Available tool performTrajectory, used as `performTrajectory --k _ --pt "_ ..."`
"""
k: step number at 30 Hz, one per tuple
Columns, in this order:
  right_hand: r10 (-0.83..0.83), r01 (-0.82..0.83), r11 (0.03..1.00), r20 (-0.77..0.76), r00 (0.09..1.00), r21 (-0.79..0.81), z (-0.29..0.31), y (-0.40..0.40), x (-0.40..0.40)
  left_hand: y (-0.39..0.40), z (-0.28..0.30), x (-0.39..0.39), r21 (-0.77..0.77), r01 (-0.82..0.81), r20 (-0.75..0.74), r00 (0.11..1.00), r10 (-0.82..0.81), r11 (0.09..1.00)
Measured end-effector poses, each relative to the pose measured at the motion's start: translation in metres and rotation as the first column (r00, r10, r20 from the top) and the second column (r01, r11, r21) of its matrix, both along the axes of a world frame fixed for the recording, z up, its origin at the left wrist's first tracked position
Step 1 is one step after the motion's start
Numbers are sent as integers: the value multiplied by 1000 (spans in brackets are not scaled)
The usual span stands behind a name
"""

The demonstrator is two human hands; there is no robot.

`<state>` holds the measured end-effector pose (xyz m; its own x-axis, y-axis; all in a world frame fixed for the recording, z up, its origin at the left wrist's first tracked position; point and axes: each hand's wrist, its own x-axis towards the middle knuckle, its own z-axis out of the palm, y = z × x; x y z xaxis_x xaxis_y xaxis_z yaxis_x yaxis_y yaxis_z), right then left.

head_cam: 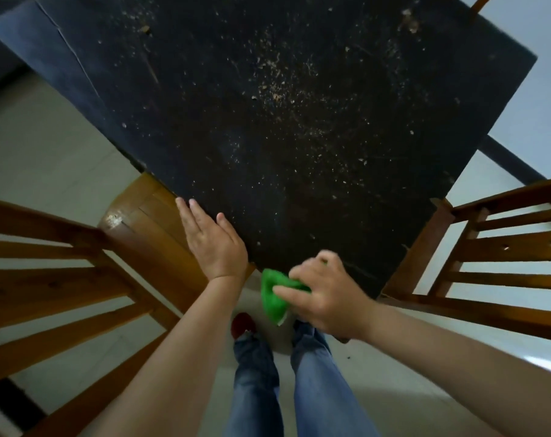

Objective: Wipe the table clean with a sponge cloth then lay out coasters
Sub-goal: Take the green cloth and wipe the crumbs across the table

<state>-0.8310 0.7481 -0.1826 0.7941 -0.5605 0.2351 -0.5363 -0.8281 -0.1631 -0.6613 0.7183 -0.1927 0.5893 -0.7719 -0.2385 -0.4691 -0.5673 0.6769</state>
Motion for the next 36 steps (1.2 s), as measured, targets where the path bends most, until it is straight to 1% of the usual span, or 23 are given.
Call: performTrajectory --k 2,5,7,8,10,11,12,13,16,17,18,19,21,22,24,26,27,28,29,30,32,34,36 --pt "-54 54 999 42 998 1 -13 -1 5 -1 -1 0 -18 3 -9 1000 -3 1000" --pt "-146 149 988 76 986 -36 -14 -46 29 0 -3 0 -85 -12 -30 1000 10 996" --pt "-249 251 967 54 967 -40 -8 -82 41 3 -5 1 -115 -44 -116 993 31 992" --pt "-318 320 947 48 947 -34 -1 -101 43 3 -5 1 -133 -74 -174 983 50 988" --pt "-471 473 881 86 878 -2 15 -121 39 7 -1 3 -153 -161 -266 957 116 975" --pt "-523 528 849 119 844 -16 23 -122 34 7 1 5 -154 -209 -293 943 157 966" --pt "-534 547 835 157 831 -55 27 -118 30 5 4 8 -145 -254 -313 929 199 956" --pt "-499 516 852 170 850 -81 28 -107 26 2 6 10 -129 -291 -326 915 236 948" --pt "-232 236 971 103 967 -34 20 -58 30 -9 12 20 -103 -321 -315 908 276 941" --pt "-160 161 987 69 985 -3 13 -45 35 -13 13 24 -102 -317 -303 913 274 943" --pt "-124 124 992 43 991 17 6 -37 39 -16 13 27 -103 -322 -301 912 279 941" --pt "-120 118 992 40 992 32 0 -36 44 -19 14 30 -104 -338 -312 904 292 935" --pt "-172 170 985 82 982 39 -7 -54 56 -23 13 34 -104 -385 -351 877 328 917" --pt "-219 218 976 101 971 21 -7 -70 62 -25 13 35 -104 -406 -375 861 343 908" --pt "-351 354 935 80 933 -22 -4 -108 71 -27 12 36 -97 -439 -408 836 366 894" --pt "-544 543 839 73 836 31 6 -139 69 -28 10 38 -87 -477 -448 803 393 875" --pt "-616 613 788 122 778 65 10 -146 65 -28 10 38 -85 -500 -477 780 405 862" --pt "-646 643 762 179 742 80 13 -146 60 -27 10 39 -83 -519 -508 756 412 850" --pt "-622 626 777 224 750 61 16 -139 55 -25 11 39 -80 -537 -539 732 416 840" --pt "-554 562 826 229 800 34 17 -126 55 -24 10 41 -75 -553 -562 711 423 830" --pt "-370 376 927 200 907 6 16 -91 64 -22 7 45 -64 -597 -583 673 455 800" --pt "-266 262 964 153 952 44 9 -62 81 -20 4 53 -59 -667 -587 625 514 743" --pt "-243 234 968 115 963 85 0 -55 101 -18 2 62 -54 -741 -581 568 583 669"
